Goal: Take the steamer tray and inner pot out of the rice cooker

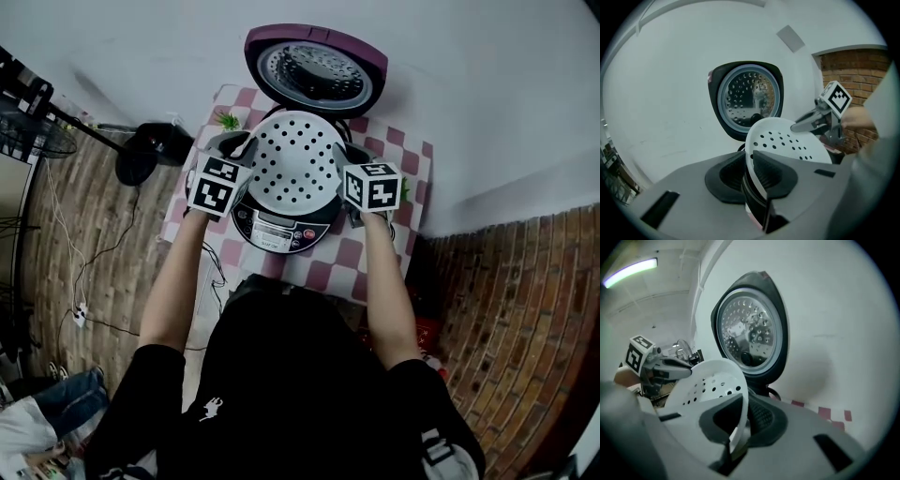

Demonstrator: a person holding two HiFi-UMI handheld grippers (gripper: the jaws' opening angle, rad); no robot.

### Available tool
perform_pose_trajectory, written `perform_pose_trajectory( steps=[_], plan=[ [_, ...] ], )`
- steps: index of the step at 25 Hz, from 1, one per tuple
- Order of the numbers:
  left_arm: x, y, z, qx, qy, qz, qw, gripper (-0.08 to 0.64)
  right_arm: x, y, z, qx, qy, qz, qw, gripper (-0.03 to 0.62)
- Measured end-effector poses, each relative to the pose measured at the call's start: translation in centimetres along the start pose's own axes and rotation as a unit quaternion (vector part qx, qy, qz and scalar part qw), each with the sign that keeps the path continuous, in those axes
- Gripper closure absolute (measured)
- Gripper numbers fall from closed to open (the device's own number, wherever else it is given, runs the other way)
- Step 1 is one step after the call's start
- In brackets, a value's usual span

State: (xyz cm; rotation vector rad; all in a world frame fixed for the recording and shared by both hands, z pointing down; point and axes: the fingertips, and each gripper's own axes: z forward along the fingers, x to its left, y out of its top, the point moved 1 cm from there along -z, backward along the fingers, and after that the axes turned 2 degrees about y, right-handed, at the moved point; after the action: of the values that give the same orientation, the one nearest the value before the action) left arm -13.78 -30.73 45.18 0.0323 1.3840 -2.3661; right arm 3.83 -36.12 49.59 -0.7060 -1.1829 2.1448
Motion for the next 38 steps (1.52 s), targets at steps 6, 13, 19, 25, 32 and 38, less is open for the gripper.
perform_pose_trajectory(
  steps=[6, 13, 19, 25, 32, 38],
  plan=[
    [-1.2, 0.6, -0.5, -0.018, -0.001, -0.008, 0.9998, 0.423, -1.5, 1.6, -2.6, -0.044, -0.043, 0.005, 0.998, 0.572],
    [-3.4, 2.9, -2.8, -0.068, -0.021, -0.043, 0.9966, 0.407, -3.9, 2.8, -7.3, -0.088, -0.082, 0.025, 0.992, 0.574],
    [-6.4, 5.9, -4.7, -0.105, -0.039, -0.036, 0.9931, 0.431, -6.7, 2.5, -13.0, -0.122, -0.106, 0.067, 0.985, 0.574],
    [-9.8, 5.7, -4.0, -0.098, -0.060, -0.045, 0.9924, 0.506, -9.7, -0.8, -18.1, -0.111, -0.148, 0.080, 0.979, 0.574],
    [-15.3, 5.5, -3.6, -0.073, -0.092, -0.031, 0.9926, 0.557, -11.3, -6.1, -22.4, -0.084, -0.172, 0.103, 0.976, 0.574],
    [-19.4, 5.3, -3.9, -0.061, -0.117, -0.021, 0.9910, 0.557, -12.0, -11.4, -24.7, -0.056, -0.185, 0.133, 0.972, 0.574]
  ],
)
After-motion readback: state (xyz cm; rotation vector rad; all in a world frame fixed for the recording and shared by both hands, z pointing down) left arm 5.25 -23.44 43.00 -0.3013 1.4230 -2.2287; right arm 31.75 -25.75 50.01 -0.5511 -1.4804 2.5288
